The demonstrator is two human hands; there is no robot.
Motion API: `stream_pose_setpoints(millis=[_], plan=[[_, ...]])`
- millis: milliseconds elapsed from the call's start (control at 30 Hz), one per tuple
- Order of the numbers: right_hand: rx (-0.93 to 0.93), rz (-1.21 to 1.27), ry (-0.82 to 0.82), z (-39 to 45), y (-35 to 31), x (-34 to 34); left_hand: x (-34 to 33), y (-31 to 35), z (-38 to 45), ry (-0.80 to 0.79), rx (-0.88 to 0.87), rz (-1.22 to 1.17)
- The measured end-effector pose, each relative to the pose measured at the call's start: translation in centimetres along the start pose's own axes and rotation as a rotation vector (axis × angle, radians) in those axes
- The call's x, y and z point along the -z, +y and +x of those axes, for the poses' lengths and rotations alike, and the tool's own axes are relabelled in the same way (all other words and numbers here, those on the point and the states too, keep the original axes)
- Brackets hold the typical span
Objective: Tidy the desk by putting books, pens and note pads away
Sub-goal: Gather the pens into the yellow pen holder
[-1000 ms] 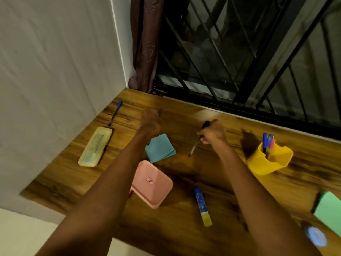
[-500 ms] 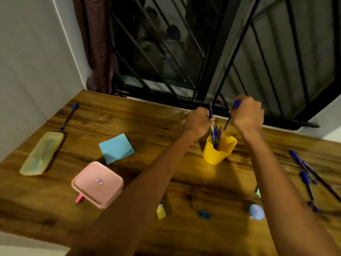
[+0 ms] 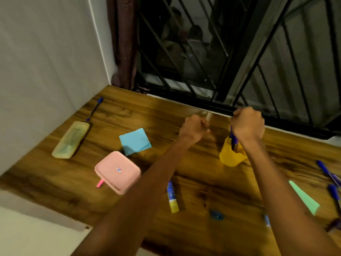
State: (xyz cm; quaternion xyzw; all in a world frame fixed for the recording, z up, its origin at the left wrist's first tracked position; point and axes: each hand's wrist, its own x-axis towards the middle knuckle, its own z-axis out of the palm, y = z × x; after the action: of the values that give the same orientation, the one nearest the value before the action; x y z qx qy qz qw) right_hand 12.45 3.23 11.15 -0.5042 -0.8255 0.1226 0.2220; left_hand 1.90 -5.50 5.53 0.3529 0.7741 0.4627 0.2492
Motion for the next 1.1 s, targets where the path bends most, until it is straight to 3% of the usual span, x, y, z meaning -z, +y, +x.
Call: stream_pose_setpoints(millis=[133, 300, 367, 467, 567, 700, 833, 1000, 1100], plan=[[0.081, 0.249, -0.102, -2.2, -6.1, -1.1, 7.3, -2.1, -2.5, 0.139, 0.023, 0.066], [0.188, 0.386, -0.404, -5.6, -12.9, -5.2, 16.8, -7.4, -5.2, 0.301, 0.285, 0.031], [0.17, 0.372, -0.474, -6.7, -15.1, -7.7, 19.3, -10.5, -6.6, 0.219, 0.425, 0.075], [0.12, 0.357, -0.592, -7.8, -17.7, -11.2, 21.2, -14.7, -7.1, -0.059, 0.663, 0.264], [0.081, 0.401, -0.772, -8.3, -20.3, -13.9, 21.1, -16.4, -7.1, -0.231, 0.723, 0.405], [0.079, 0.389, -0.839, -8.4, -23.4, -17.3, 20.0, -17.4, -6.7, -0.464, 0.752, 0.441], [0.056, 0.434, -0.889, -8.2, -26.1, -20.5, 21.1, -18.0, -5.0, -0.5, 0.706, 0.407], [0.01, 0.456, -0.916, -8.5, -30.9, -24.2, 23.1, -20.2, -3.3, -0.407, 0.673, 0.318], [0.205, 0.46, -0.868, -9.1, -33.5, -26.1, 23.6, -20.9, -2.9, -0.397, 0.674, 0.257]])
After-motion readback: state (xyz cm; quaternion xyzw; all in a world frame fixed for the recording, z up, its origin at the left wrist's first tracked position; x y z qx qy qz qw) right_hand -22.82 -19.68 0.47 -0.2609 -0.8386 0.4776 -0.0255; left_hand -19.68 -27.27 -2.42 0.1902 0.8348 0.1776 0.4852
